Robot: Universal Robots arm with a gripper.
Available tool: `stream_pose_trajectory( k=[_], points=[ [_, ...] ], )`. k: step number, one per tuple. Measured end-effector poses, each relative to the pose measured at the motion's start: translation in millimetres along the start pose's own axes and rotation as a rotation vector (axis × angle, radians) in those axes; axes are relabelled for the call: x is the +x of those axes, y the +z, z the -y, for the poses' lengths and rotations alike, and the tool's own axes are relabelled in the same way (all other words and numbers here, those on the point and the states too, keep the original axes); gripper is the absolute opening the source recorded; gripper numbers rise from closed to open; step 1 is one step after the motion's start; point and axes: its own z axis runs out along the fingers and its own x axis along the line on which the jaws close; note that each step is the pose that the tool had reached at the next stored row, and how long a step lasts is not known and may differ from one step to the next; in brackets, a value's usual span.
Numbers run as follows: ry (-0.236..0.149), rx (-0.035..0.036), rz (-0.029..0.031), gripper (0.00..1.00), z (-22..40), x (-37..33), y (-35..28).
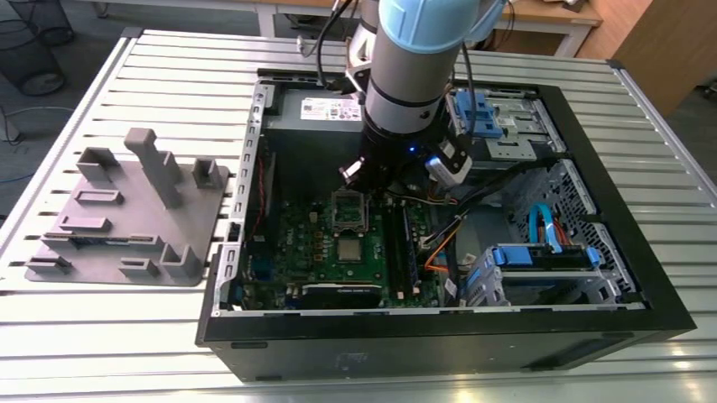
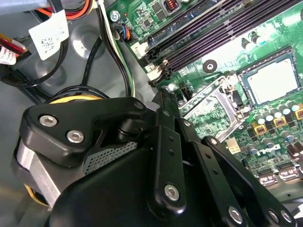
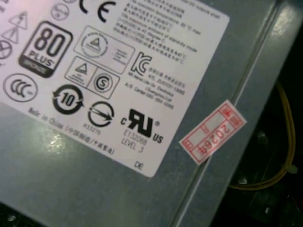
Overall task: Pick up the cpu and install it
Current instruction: 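Close the cpu cover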
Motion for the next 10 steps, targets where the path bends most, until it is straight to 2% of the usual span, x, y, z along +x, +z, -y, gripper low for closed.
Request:
stream_pose_trajectory(
  k=[6, 10],
  points=[
    [-0.001, -0.0001, -0.0001, 0.11, 0.0, 0.0, -0.5],
    [-0.016, -0.0004, -0.0017, 0.11, -0.1, 0.0, -2.2]
  ],
)
